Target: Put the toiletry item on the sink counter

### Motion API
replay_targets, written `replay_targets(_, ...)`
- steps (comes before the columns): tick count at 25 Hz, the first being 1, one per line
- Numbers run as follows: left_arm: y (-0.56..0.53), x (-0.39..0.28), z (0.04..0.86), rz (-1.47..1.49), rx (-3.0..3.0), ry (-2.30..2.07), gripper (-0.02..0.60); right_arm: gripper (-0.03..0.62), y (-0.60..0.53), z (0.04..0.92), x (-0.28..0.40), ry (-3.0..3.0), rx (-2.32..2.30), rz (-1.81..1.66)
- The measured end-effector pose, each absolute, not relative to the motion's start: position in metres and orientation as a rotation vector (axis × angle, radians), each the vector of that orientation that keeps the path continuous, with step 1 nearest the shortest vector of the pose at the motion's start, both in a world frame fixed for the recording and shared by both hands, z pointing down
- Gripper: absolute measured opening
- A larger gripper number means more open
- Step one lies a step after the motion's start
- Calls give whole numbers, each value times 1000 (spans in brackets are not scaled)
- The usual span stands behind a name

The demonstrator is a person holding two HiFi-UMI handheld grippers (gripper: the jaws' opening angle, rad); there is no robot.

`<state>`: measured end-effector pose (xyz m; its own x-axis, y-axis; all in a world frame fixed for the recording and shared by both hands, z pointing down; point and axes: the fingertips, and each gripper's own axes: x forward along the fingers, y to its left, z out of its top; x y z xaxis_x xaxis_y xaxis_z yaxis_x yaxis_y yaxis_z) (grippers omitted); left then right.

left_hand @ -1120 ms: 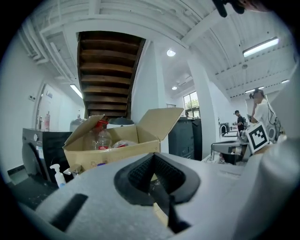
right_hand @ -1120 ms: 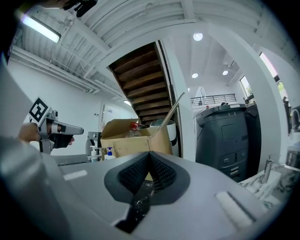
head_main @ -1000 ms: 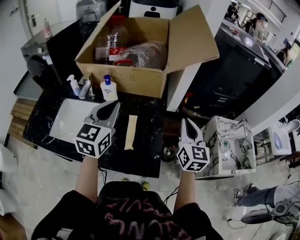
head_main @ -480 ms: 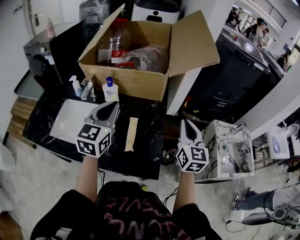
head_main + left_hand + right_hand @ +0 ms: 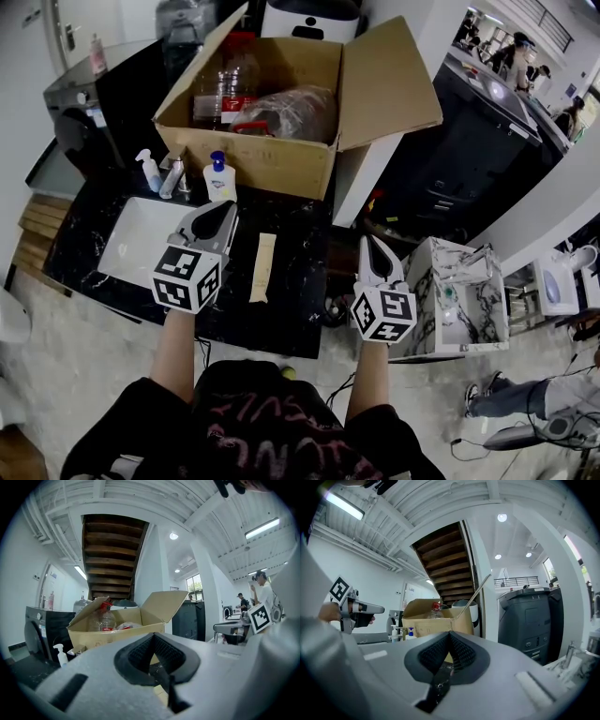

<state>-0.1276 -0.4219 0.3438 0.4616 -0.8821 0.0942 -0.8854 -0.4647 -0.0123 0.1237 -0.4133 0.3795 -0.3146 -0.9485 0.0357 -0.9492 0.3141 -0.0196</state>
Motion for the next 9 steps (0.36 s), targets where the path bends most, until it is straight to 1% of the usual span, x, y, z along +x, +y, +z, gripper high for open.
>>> replay_targets(9, -433, -129, 347, 135, 2658, -1600, -2, 11, -425, 380, 121, -2530, 1830, 51)
